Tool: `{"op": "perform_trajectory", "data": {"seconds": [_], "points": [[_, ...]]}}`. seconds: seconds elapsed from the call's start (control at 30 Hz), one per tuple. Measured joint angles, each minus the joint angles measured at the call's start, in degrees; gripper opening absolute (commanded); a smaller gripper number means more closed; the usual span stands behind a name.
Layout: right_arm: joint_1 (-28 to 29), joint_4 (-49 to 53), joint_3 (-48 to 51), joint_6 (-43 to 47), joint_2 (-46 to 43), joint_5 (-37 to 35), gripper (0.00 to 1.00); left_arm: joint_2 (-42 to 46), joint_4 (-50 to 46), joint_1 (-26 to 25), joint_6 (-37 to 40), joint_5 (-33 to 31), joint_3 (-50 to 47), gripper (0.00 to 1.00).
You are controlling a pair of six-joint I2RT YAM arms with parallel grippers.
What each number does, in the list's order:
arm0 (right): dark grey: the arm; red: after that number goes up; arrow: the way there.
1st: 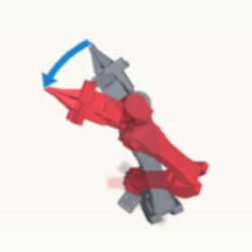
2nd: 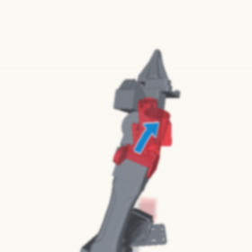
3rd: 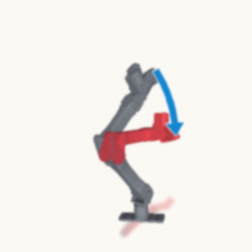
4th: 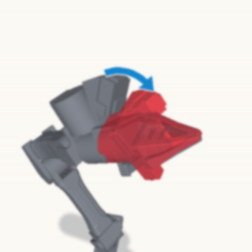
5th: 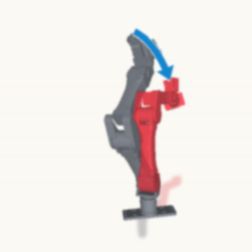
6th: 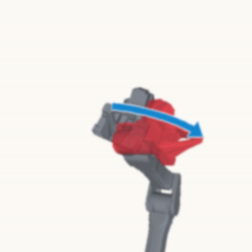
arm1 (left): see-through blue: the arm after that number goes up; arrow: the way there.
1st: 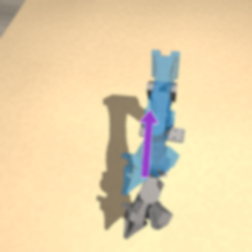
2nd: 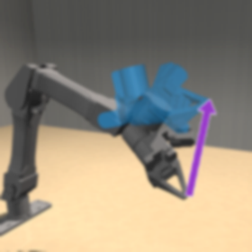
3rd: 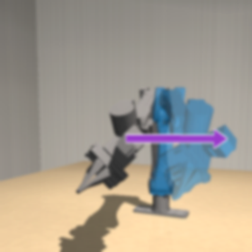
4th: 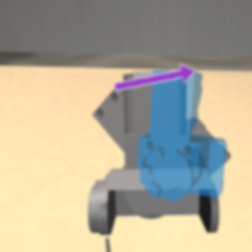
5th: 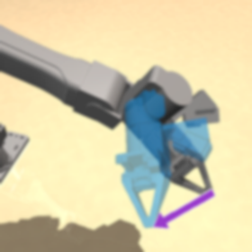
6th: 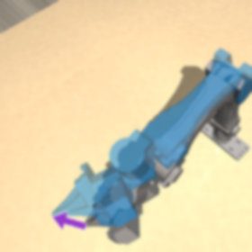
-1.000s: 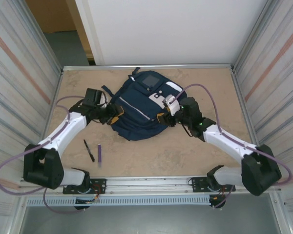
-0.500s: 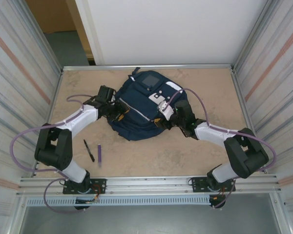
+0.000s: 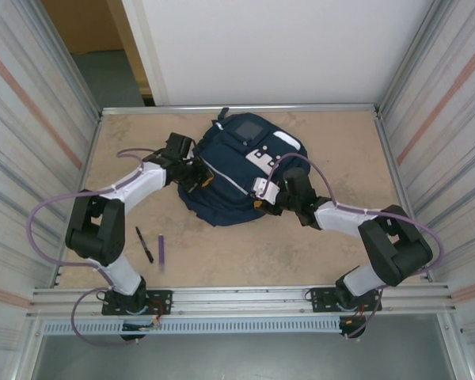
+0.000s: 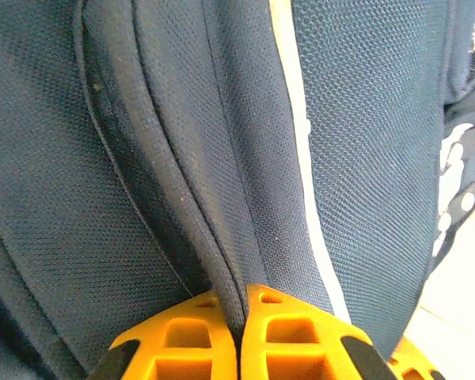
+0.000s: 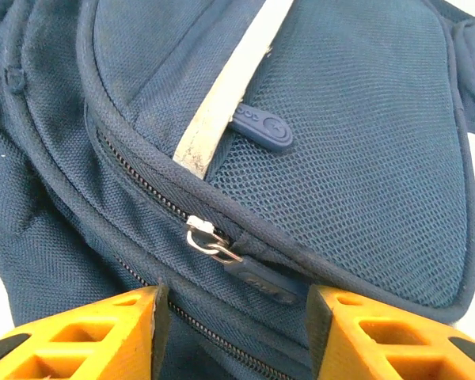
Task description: Pack the student bag
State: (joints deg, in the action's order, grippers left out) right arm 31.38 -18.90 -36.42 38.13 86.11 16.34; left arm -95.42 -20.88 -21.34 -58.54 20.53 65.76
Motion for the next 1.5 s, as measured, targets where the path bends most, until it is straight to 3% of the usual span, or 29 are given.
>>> {"op": "perform_trajectory", "data": {"seconds": [0.33,0.5,0.67,1.1,1.23,1.5], "points": [[0.02,-6.45,2.36,1.05,2.01,-0.39,0.49,2.97,0.24,0.48,0.02,3.39,-1.16,0.00],[-4.33,-6.78,2.38,-3.87,1.99,5.03,0.50,4.28,1.51,0.70,-0.13,5.05,-3.50,0.00],[-5.60,-3.74,0.68,-9.16,1.77,6.03,0.51,6.21,1.51,0.70,-0.55,5.38,-5.03,0.00],[-2.91,7.23,-3.02,-6.34,1.16,10.75,0.38,10.86,0.85,-0.04,-2.25,4.26,-7.58,0.00],[-2.78,7.39,-2.29,-5.81,0.02,11.37,0.28,11.04,1.27,-0.17,-2.84,3.72,-8.52,0.00],[-1.46,10.19,-0.61,-5.09,-5.07,14.01,0.27,11.76,1.46,-0.55,-3.48,3.72,-9.55,0.00]]}}
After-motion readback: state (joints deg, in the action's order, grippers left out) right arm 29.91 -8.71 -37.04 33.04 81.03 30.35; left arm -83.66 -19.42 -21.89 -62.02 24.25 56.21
